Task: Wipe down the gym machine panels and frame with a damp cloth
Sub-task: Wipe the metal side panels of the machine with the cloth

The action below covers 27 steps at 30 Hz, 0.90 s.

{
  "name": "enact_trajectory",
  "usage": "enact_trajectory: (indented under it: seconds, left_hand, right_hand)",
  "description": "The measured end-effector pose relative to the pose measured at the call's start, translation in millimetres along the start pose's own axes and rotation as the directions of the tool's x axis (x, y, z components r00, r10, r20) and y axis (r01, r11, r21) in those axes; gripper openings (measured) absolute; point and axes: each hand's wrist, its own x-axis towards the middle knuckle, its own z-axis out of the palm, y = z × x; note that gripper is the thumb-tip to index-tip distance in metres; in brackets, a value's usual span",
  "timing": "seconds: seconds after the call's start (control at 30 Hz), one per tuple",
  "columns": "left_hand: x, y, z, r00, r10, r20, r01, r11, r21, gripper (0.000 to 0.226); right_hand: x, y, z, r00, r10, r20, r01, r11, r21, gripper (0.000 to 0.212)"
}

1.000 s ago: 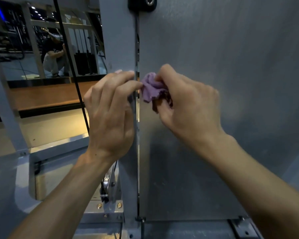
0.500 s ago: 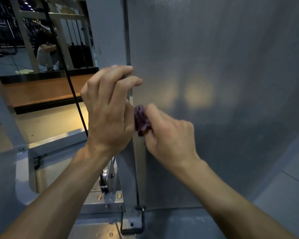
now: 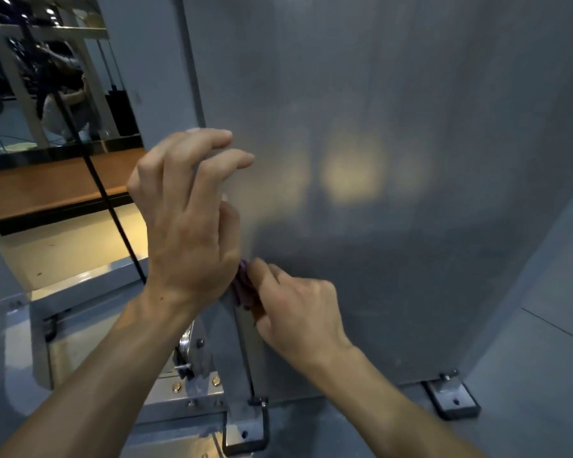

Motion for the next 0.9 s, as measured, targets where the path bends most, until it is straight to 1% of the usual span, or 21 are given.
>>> enact_trajectory:
  seconds: [0.07,0.2,0.23,0.33,0.47,0.5,0.6,0.67,0.73,0.8,0.83,0.9]
  left_hand:
    - [-1.7,6.8,5.5,1.000,0.012,0.002,-0.012,1.000,-0.009,0.048]
    - [-8.9,12.2,16.4,0.997,0.067,0.036,-0.067,0.998,-0.019,0.050]
    - [-9.9,13.0,18.2,0.996,0.077,0.039,-0.077,0.997,-0.021,0.050]
    - [-11.3,20.2,24.6,0.996,0.076,0.042,-0.074,0.997,-0.039,0.050]
    - [-11.8,37.0,33.2,0.995,0.079,0.055,-0.075,0.995,-0.068,0.051]
    - [-11.9,39.0,34.3,0.994,0.088,0.062,-0.084,0.994,-0.070,0.051]
    - [-14.6,39.2,34.1,0.990,0.104,0.093,-0.097,0.993,-0.069,0.052]
    - [-17.3,37.5,33.6,0.987,0.108,0.119,-0.102,0.993,-0.055,0.055]
    - [-18.3,35.5,33.6,0.984,0.115,0.136,-0.111,0.993,-0.035,0.056]
    - [-17.8,34.9,34.2,0.982,0.117,0.146,-0.116,0.993,-0.019,0.056]
    - [-17.3,36.2,35.4,0.982,0.117,0.147,-0.116,0.993,-0.016,0.056]
    - [-16.7,42.1,38.9,0.982,0.119,0.144,-0.117,0.993,-0.023,0.056]
  right_hand:
    - [-4.9,13.1,-2.7,1.000,-0.007,0.007,0.007,1.000,-0.016,0.054]
    - [-6.1,60.5,-31.3,0.992,0.069,-0.102,-0.070,0.998,-0.005,0.021]
    - [-7.7,68.6,-36.7,0.988,0.096,-0.121,-0.097,0.995,0.004,0.017]
    - [-9.1,63.6,-37.1,0.984,0.137,-0.118,-0.137,0.991,0.005,0.020]
    - [-6.6,48.6,-26.2,0.996,0.057,-0.066,-0.059,0.998,-0.034,0.038]
    - [-6.8,55.6,-29.0,0.997,0.038,-0.064,-0.040,0.999,-0.031,0.038]
    - [-16.5,94.8,-44.6,0.993,0.046,-0.106,-0.051,0.998,-0.047,0.020]
    - [-26.5,123.3,-56.5,0.983,0.119,-0.138,-0.129,0.990,-0.062,0.019]
    - [-32.9,137.3,-63.1,0.962,0.208,-0.175,-0.217,0.976,-0.032,0.023]
    - [-32.9,129.6,-59.7,0.944,0.258,-0.206,-0.259,0.966,0.023,0.021]
    - [-31.1,119.1,-55.4,0.945,0.258,-0.202,-0.255,0.966,0.046,0.021]
    - [-25.8,94.2,-44.2,0.966,0.212,-0.150,-0.205,0.977,0.063,0.023]
